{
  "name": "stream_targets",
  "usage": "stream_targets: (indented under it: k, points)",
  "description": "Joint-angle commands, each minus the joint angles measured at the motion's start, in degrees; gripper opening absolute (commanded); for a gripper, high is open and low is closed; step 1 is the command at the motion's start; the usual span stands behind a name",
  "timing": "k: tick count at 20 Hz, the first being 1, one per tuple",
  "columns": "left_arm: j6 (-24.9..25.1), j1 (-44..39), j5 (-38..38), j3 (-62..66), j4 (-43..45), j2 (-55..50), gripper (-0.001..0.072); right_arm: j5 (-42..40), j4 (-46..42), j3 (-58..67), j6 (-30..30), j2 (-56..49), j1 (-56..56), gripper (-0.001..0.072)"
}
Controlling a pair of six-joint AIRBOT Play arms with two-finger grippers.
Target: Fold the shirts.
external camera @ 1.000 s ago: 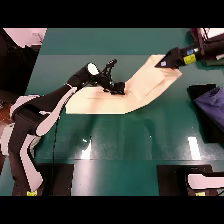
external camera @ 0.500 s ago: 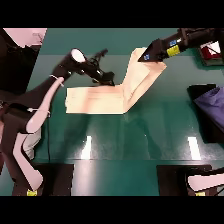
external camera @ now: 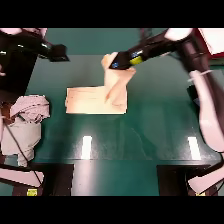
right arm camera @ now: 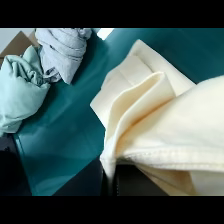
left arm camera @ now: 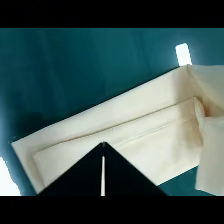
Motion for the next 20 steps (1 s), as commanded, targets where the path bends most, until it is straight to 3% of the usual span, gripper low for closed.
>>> stream_targets:
  k: [1, 2, 3, 5, 6, 8, 12, 16, 20]
  points:
    - [0.0, 5.3, -2.6, 0.0, 1.5, 6.5, 0.0025, -10.3, 0.1, 4.3, -4.8, -10.1, 9.0, 0.0016]
    - [-0.1, 5.4, -2.7, 0.0, 1.5, 7.6, 0.0025, -13.2, 0.8, 4.7, -5.3, -12.7, 11.1, 0.0028]
    - [0.0, 5.4, -2.8, 0.0, 1.6, 8.2, 0.0025, -15.5, 3.8, 4.8, -8.6, -14.6, 13.1, 0.0172]
    - [0.0, 5.4, -2.8, 0.0, 1.5, 8.8, 0.0025, -17.4, 9.1, 4.2, -14.0, -15.1, 15.8, 0.0550]
    - [0.0, 5.4, -2.8, 0.0, 1.5, 8.8, 0.0025, -17.5, 8.6, 3.0, -15.0, -13.5, 16.0, 0.0679]
    - [0.0, 5.4, -3.6, 0.0, 1.8, 8.8, 0.0025, -16.2, 2.1, -1.7, -14.0, -8.1, 13.8, 0.0680]
    - [0.0, 5.4, -5.0, 0.0, 1.9, 8.8, 0.0025, -5.7, -12.6, -13.7, -2.1, 2.3, 2.6, 0.0675]
    - [0.0, 5.4, -5.7, -3.4, 1.6, 8.8, 0.0025, -6.2, -11.7, -32.7, 6.6, 8.8, -9.9, 0.0675]
    - [0.0, 5.4, -4.6, -9.7, 0.2, 8.8, 0.0025, -7.7, -0.1, -41.5, 5.1, 5.6, -16.3, 0.0682]
